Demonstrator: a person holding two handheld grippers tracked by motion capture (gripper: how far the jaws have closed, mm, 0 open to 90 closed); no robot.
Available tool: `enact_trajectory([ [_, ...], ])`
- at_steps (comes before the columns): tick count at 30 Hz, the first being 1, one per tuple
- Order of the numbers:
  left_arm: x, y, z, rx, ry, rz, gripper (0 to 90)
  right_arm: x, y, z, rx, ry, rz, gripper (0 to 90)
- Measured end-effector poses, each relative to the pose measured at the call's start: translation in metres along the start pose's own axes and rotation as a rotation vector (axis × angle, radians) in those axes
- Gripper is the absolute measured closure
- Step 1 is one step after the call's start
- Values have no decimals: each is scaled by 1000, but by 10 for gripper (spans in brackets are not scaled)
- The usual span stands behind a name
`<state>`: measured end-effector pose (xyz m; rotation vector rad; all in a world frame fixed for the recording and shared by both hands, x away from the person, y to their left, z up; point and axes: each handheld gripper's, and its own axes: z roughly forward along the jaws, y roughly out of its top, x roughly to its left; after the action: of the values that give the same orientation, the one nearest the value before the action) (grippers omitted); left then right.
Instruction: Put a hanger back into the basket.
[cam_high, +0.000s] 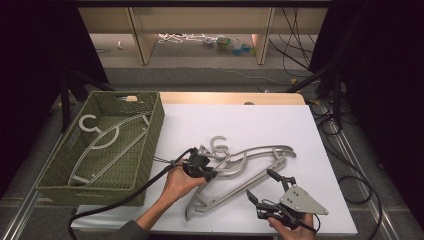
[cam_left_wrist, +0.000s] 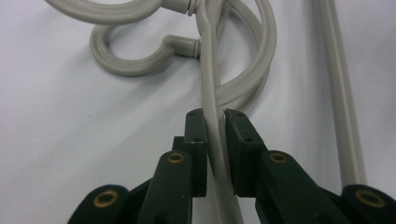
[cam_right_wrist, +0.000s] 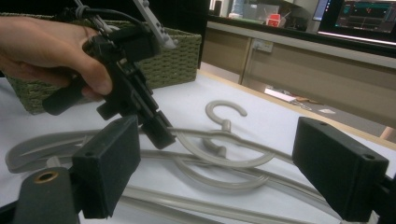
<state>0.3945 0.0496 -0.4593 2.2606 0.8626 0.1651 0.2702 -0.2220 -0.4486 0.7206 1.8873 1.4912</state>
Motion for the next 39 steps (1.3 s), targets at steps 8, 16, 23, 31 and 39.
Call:
enact_trajectory([
  [8,1,2,-5,-55,-19,-27,816,0,0,0,-1,-3,0,162],
  [16,-1,3,-10,-89,-38,-29,819,0,0,0,7,2,4,162],
  [23,-3,5,-16,-121,-24,-20,820,1,0,0,-7,-9,2,162],
  [31,-4,8,-25,-178,-30,-38,820,1,0,0,1,1,4,162],
  [39,1,12,-43,-225,-37,-67,820,2,0,0,8,6,16,161],
])
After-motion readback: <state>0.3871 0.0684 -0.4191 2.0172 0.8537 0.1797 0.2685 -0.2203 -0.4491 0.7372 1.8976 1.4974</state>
